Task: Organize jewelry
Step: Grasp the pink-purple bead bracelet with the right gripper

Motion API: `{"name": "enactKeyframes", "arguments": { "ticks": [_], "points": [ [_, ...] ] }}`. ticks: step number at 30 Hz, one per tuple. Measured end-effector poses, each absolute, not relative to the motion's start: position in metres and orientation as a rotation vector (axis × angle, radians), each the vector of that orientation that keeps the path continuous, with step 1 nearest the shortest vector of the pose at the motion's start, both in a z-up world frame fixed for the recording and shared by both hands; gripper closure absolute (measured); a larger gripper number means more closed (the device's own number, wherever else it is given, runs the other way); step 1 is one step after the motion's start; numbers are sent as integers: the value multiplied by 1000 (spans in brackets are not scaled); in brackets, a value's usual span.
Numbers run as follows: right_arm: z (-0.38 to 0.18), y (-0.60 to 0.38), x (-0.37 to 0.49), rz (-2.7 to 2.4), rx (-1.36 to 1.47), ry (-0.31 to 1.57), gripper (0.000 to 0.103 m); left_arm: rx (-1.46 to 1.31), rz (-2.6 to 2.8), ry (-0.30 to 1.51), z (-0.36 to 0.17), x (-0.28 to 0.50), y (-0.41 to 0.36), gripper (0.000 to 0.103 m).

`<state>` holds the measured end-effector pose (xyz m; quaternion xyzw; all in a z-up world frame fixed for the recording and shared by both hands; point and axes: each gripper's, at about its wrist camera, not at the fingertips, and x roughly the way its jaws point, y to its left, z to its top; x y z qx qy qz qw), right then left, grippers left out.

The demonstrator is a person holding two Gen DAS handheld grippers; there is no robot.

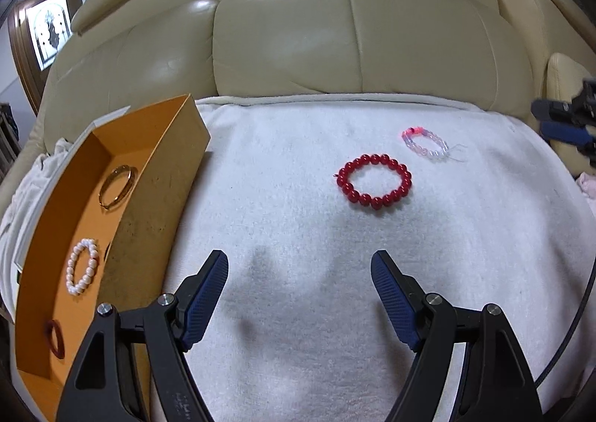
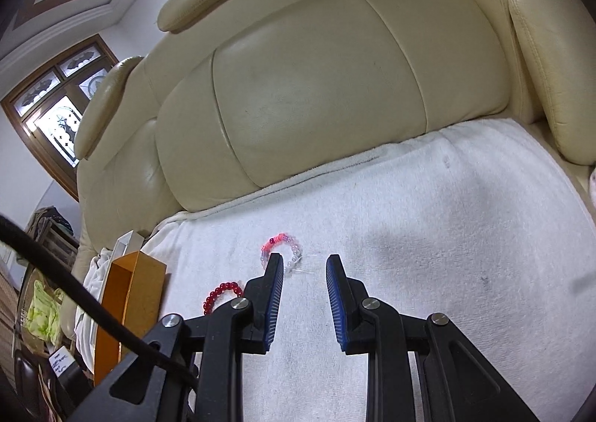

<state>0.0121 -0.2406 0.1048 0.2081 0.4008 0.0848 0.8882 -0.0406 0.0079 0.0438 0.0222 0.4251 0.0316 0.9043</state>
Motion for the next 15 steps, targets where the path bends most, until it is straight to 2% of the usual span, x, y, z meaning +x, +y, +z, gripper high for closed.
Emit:
{"name": "enactKeyframes", "arguments": {
  "ticks": [7,15],
  "points": [
    [96,-226,20,224,473,881,77,-64,57,978,22,-14,19,23],
    [89,-205,41,256,465,913,77,-41,7,954,27,-16,15,23]
  ]
}}
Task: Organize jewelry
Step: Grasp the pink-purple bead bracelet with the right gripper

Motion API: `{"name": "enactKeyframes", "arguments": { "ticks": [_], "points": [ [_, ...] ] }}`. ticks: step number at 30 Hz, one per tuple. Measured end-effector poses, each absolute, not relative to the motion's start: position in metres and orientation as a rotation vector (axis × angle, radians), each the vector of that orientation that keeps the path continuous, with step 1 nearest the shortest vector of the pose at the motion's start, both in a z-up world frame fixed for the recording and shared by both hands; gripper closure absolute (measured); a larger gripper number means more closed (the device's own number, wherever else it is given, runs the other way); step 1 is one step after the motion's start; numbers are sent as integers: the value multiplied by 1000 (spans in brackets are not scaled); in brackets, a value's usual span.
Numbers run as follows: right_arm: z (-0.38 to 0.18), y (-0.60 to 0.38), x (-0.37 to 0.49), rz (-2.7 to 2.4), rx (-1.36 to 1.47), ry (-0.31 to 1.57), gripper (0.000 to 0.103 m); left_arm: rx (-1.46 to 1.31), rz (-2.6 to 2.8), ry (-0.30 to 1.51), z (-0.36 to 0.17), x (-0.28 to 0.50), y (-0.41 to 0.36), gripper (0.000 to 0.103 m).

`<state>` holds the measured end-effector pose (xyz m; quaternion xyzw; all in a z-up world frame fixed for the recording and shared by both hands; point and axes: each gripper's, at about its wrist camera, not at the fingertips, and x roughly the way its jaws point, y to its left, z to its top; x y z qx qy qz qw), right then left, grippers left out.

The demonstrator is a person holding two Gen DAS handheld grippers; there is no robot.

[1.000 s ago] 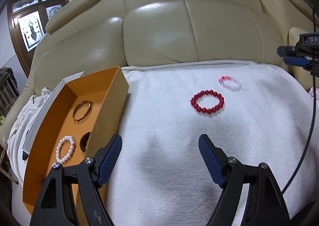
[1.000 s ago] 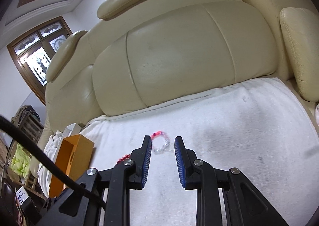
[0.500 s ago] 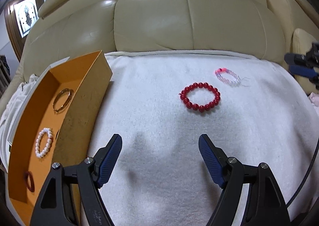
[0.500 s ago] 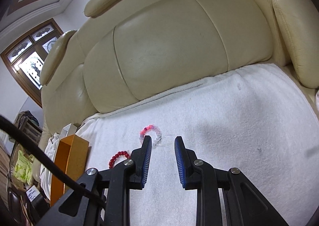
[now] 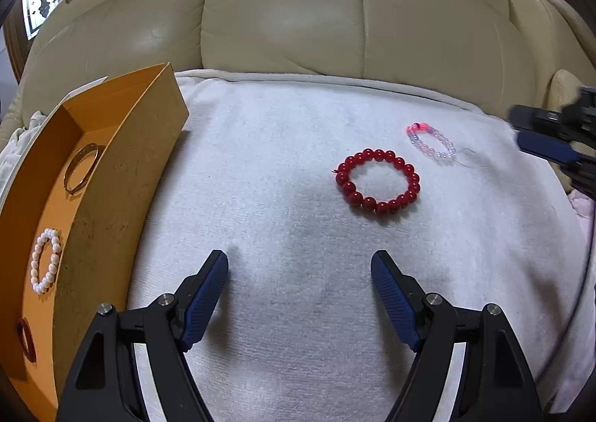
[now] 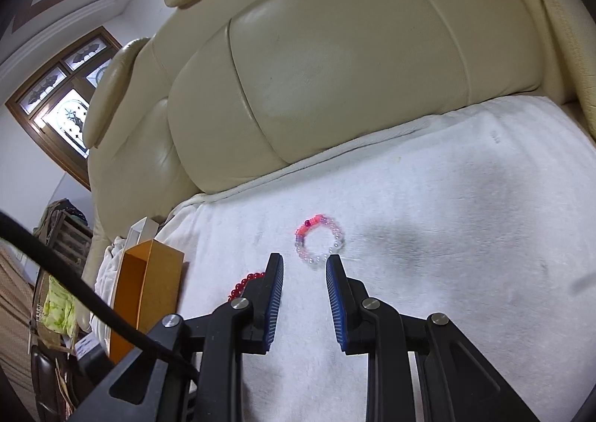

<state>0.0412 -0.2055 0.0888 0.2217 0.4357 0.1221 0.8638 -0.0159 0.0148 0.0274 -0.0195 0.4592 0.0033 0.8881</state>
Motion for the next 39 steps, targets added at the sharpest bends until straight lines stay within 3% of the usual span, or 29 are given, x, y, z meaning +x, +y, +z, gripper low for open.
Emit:
{"name": "enactKeyframes", "arguments": {
  "ticks": [18,24,39],
  "points": [
    [32,-164,112,58,264,1009,76,12,22,927,31,-7,27,23],
    [30,-146,108,33,130,983,93,13,29,922,33,-7,28,23],
    [30,-161,89,85,154,1034,95,60,24,887,39,-10,17,23]
  ]
}}
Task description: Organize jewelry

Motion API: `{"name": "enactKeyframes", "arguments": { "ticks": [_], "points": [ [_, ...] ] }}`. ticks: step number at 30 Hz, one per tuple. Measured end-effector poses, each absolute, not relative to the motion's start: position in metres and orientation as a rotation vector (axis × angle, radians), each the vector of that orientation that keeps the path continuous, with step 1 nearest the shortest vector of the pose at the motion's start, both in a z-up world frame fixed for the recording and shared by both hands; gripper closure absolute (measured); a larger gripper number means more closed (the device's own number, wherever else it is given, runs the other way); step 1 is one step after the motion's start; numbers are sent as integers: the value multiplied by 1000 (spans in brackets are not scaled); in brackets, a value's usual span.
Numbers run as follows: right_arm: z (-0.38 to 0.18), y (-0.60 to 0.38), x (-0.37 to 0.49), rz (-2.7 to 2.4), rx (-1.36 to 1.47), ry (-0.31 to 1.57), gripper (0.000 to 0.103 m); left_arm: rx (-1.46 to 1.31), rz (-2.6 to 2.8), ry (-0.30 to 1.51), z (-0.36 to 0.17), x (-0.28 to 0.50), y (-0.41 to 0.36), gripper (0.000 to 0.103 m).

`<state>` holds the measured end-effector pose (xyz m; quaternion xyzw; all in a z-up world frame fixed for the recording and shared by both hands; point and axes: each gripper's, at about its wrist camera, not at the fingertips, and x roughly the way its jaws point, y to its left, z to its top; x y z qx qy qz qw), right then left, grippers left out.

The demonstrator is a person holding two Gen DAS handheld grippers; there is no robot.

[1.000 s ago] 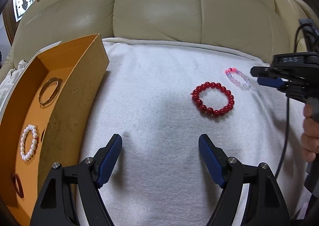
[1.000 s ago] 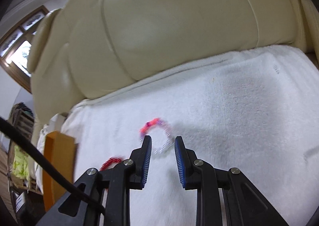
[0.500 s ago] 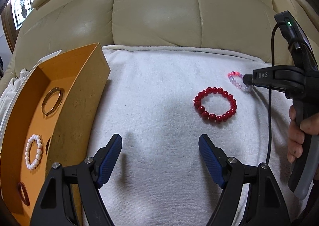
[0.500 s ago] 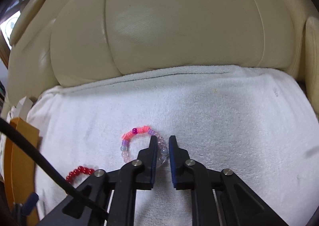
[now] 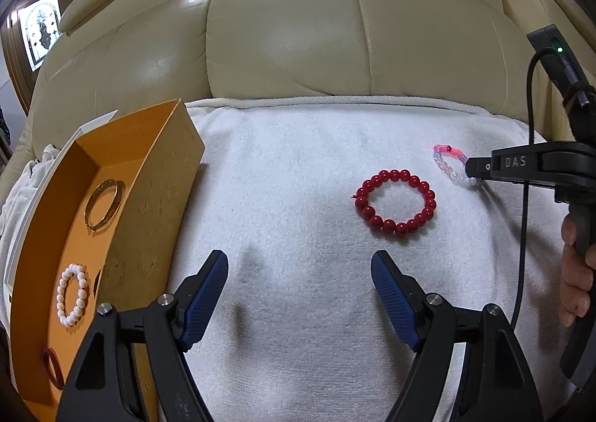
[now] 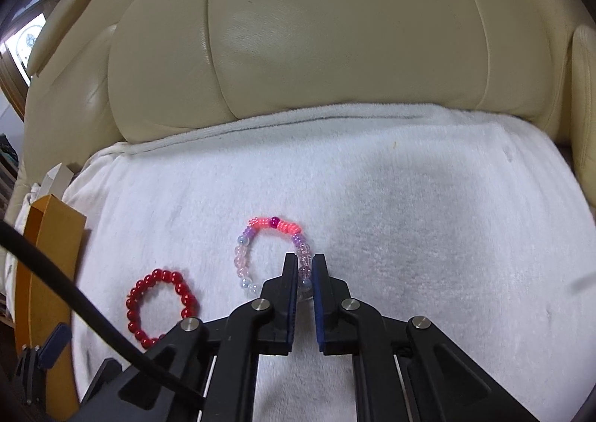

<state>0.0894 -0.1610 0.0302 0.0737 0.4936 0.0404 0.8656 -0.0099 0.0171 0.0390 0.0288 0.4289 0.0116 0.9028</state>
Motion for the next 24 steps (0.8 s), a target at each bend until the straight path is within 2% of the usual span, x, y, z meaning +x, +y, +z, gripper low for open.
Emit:
{"name": "enactKeyframes", "arguments": {
  "ticks": [14,24],
  "points": [
    [39,-199,73,92,245,1088,94,56,15,889,39,-10,14,23],
    [35,-219,62,121,289,1141,95,-68,-30,909,35,5,17,23]
  ]
}}
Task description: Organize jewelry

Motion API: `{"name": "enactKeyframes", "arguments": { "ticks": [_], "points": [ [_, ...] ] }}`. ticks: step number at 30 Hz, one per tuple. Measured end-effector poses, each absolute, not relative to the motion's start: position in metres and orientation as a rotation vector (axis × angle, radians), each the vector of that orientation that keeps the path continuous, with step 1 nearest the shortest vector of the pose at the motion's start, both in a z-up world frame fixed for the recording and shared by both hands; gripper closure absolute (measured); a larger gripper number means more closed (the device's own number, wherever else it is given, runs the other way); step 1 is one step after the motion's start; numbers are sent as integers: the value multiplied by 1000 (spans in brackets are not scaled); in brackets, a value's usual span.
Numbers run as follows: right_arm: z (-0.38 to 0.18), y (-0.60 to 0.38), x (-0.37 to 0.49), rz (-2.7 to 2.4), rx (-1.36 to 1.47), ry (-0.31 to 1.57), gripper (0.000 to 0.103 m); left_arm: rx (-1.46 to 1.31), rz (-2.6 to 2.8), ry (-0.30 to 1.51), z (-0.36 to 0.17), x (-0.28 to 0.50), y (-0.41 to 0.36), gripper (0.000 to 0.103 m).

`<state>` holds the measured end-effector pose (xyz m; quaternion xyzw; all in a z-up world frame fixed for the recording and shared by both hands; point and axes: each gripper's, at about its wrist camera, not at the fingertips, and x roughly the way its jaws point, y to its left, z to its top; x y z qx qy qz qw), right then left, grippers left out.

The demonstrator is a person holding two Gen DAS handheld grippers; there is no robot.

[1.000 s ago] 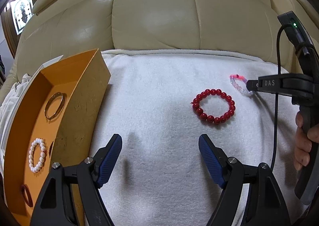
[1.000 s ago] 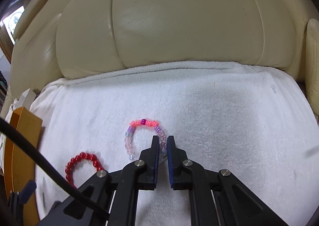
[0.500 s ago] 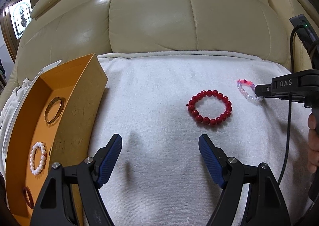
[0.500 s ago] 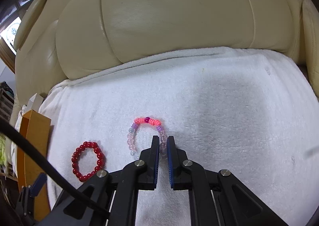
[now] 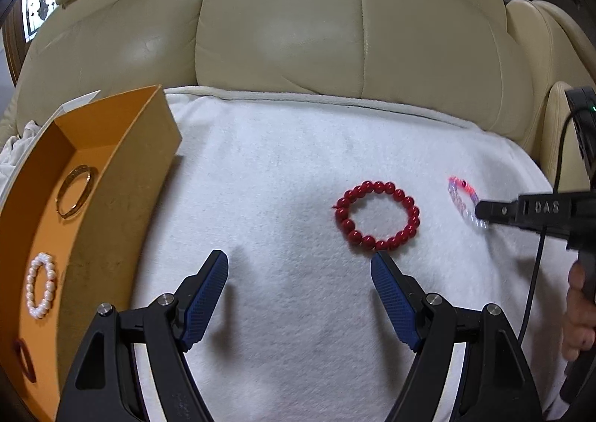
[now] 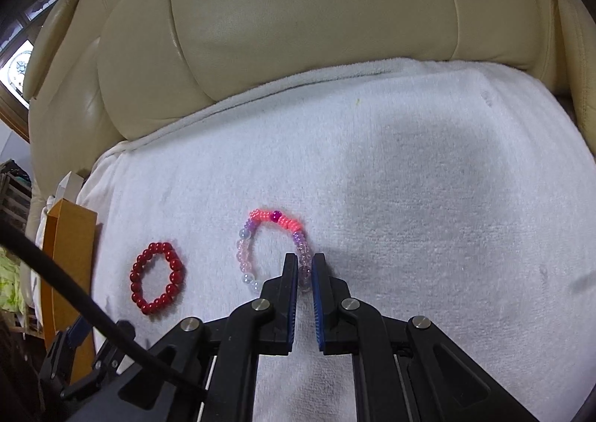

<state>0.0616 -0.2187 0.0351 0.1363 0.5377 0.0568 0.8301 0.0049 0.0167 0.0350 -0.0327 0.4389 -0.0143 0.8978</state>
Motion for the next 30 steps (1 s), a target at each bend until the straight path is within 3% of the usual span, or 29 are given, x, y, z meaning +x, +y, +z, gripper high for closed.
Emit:
{"name": "enactKeyframes", "arguments": {
  "ticks": [10,18,23,30],
  "points": [
    [30,-243,53,163,369,1193,95,-42,-81,873,37,31,-5,24],
    [28,-245,54,156,385,1201,93,-75,-113,902,28,38,0,59],
    [26,-243,55,154,394,1197,93,-61,-135,889,28,34,0,91],
    [27,-239,54,140,378,1191,92,-68,-175,891,32,26,8,94]
  ]
}}
